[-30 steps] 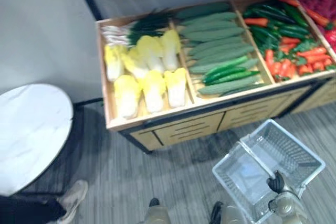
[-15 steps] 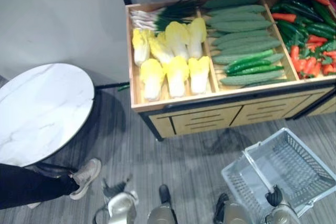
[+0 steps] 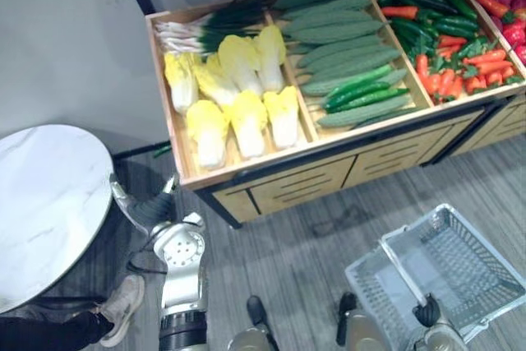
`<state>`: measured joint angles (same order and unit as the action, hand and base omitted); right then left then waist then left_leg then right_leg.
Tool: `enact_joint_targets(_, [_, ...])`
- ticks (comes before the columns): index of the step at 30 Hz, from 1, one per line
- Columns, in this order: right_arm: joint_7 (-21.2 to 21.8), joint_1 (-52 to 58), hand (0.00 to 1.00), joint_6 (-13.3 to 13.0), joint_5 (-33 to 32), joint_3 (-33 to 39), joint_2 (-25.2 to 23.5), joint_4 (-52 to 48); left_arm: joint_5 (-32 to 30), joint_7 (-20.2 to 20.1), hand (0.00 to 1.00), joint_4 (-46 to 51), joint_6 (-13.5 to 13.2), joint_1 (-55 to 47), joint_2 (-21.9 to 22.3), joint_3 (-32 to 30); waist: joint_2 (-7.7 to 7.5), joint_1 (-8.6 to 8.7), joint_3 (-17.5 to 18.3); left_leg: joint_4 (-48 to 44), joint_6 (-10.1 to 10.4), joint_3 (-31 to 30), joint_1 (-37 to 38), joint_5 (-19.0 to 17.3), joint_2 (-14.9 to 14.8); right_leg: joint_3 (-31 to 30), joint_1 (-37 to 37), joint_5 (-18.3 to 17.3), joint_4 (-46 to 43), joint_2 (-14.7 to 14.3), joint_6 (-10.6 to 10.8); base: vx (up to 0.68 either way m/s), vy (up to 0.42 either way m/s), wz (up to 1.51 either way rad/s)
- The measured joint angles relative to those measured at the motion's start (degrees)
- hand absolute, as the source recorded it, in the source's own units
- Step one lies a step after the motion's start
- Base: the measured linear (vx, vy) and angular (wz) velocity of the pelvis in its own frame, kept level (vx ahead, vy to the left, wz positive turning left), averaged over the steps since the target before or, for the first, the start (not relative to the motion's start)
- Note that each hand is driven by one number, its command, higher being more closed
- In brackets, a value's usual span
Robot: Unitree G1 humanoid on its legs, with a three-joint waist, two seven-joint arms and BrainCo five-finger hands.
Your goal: Pick vegetable in the basket
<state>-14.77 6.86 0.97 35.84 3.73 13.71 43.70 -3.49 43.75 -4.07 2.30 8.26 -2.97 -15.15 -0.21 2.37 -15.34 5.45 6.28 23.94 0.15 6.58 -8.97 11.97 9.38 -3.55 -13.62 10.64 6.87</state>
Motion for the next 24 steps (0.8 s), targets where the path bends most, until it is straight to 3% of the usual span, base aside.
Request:
enact_joint_targets(4, [0.50,-2.18,1.00,-0.45,0.41,-2.02,0.93,-0.50,0.36,0.08,0.00,-9.29,2.15,6.13,-3.72,-2.73,-0.45,0.81,-1.39,0.13,0.37,2.21,-0.89,-0.28,-0.71,-2.16,1.89,1.26,1.54,-1.31,-0.44,0.00,0.003,-0.30])
enact_joint_targets(11, [0.20,-4.36,1.00,-0.47,0.28,-1.91,1.06,-1.52,1.44,0.45,0.00,-24.34,3.48,16.46,-12.32,-5.62,-1.71,2.37,-3.78,0.00,-0.27,4.46,-4.45,0.25,-1.01,-4.33,5.82,4.05,3.94,-2.41,-0.84,0.05,-0.005,-0.19])
enact_joint_targets(20, [-1.12,-4.63,1.00,-0.52,0.21,-3.10,1.07,-1.68,2.77,0.45,0.00,-26.39,4.10,21.58,-16.62,-4.76,-2.49,2.52,-4.84,0.00,-0.22,4.81,-5.17,0.22,-1.02,-4.96,6.52,4.15,4.97,-2.63,-0.95,0.08,-0.004,-0.05])
enact_joint_targets(24, [-1.28,-5.01,1.00,-0.97,0.18,-4.33,1.07,-1.80,2.68,0.43,0.00,-27.79,4.11,23.01,-18.10,-3.06,-2.56,3.35,-4.87,0.00,-0.10,4.33,-6.02,0.13,-0.94,-4.84,7.11,4.28,5.15,-2.56,-0.94,0.03,0.006,0.03])
